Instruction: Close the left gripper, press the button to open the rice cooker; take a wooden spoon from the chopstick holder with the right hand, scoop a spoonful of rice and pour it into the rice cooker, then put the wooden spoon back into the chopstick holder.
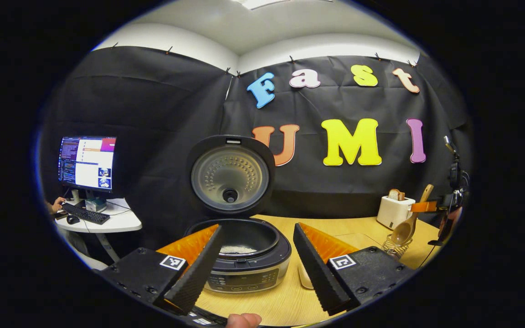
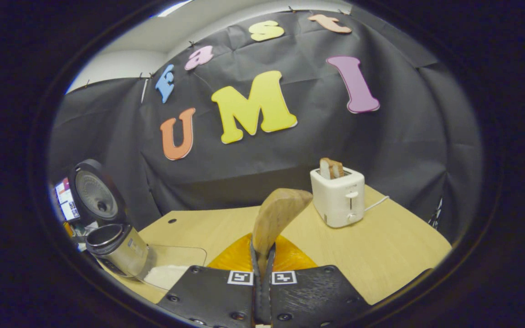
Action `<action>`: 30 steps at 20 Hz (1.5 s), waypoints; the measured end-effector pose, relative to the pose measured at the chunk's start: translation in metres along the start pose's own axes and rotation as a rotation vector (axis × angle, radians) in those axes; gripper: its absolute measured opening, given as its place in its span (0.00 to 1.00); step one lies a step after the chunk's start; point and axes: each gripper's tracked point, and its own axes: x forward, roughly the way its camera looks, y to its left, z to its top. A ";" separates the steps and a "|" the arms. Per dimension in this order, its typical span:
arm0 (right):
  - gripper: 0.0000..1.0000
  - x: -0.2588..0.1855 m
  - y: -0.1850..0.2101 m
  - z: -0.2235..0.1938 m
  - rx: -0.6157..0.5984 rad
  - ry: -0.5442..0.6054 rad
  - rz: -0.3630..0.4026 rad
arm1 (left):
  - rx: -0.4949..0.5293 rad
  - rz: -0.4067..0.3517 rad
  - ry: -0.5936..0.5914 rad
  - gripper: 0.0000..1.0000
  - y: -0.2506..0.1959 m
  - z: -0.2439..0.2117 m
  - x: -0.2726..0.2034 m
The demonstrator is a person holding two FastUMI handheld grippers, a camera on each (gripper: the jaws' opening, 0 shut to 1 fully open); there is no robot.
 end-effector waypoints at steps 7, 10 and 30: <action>0.00 0.007 0.108 0.026 -0.090 -0.014 0.163 | 0.046 0.037 0.023 0.98 0.029 -0.007 0.002; 0.00 0.017 0.153 0.004 -0.118 0.038 0.234 | 0.040 0.057 0.023 0.98 0.041 -0.006 0.002; 0.00 0.064 0.212 -0.118 -0.537 0.076 0.086 | 0.049 0.102 0.028 0.98 0.070 -0.006 -0.001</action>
